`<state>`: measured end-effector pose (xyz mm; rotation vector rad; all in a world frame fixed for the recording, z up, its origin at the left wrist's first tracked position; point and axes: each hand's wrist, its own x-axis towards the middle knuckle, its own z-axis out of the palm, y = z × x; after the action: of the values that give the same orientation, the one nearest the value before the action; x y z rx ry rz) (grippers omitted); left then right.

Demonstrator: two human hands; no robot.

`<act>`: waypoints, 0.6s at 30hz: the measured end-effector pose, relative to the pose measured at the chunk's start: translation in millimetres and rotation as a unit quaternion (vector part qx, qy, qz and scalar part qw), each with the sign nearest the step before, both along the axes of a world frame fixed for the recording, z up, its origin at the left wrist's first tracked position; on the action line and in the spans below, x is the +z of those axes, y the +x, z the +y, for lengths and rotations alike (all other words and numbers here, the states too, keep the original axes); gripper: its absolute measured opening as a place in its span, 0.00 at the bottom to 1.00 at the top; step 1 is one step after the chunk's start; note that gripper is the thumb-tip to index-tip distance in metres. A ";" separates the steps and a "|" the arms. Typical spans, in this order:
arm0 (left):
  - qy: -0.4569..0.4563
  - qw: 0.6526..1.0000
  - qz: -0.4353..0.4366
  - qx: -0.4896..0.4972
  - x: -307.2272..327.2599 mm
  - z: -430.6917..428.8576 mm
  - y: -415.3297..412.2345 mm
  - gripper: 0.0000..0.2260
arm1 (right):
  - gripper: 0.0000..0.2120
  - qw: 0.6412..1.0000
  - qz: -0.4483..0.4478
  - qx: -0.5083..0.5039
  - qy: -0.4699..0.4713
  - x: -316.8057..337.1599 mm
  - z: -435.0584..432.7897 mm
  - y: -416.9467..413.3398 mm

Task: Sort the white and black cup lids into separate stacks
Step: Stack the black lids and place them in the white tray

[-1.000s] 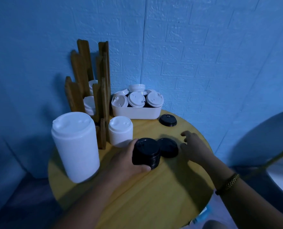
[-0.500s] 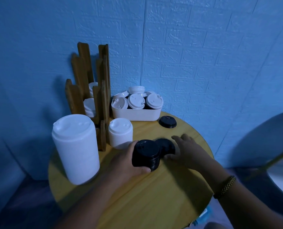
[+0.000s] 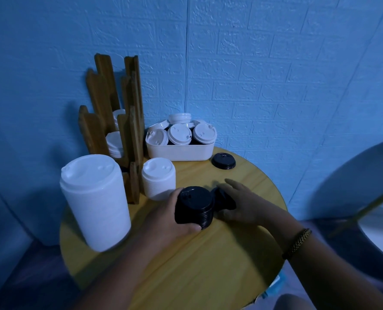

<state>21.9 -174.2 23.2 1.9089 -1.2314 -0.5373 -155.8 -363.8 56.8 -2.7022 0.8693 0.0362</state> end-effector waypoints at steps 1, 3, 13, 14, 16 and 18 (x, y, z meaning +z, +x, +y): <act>-0.001 1.000 0.000 0.000 0.5 -0.1 -0.9 0.46 | 0.40 1.000 -0.010 0.010 0.021 -0.9 -0.6 -1.2; -0.004 1.000 -0.007 0.001 1.2 -0.6 -2.2 0.45 | 0.35 0.998 -0.060 -0.010 0.013 -0.5 -2.1 -4.8; 0.014 0.999 -0.036 -0.004 10.6 1.3 -6.5 0.43 | 0.38 0.982 -0.160 0.094 0.044 19.7 55.2 28.6; 0.013 0.999 -0.035 -0.004 11.2 1.5 -6.9 0.43 | 0.38 0.981 -0.167 0.089 0.046 19.4 55.7 31.8; 0.016 0.999 -0.036 -0.002 11.9 1.6 -6.8 0.44 | 0.39 0.979 -0.178 0.087 0.048 19.5 54.8 37.3; 0.026 0.999 -0.033 -0.001 12.1 1.2 -6.0 0.46 | 0.41 0.982 -0.161 0.094 0.030 19.5 56.4 41.7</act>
<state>15.9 -173.1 35.3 1.9844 -1.2717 -0.5156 -114.1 -307.4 76.3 -2.6215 0.5083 -0.3203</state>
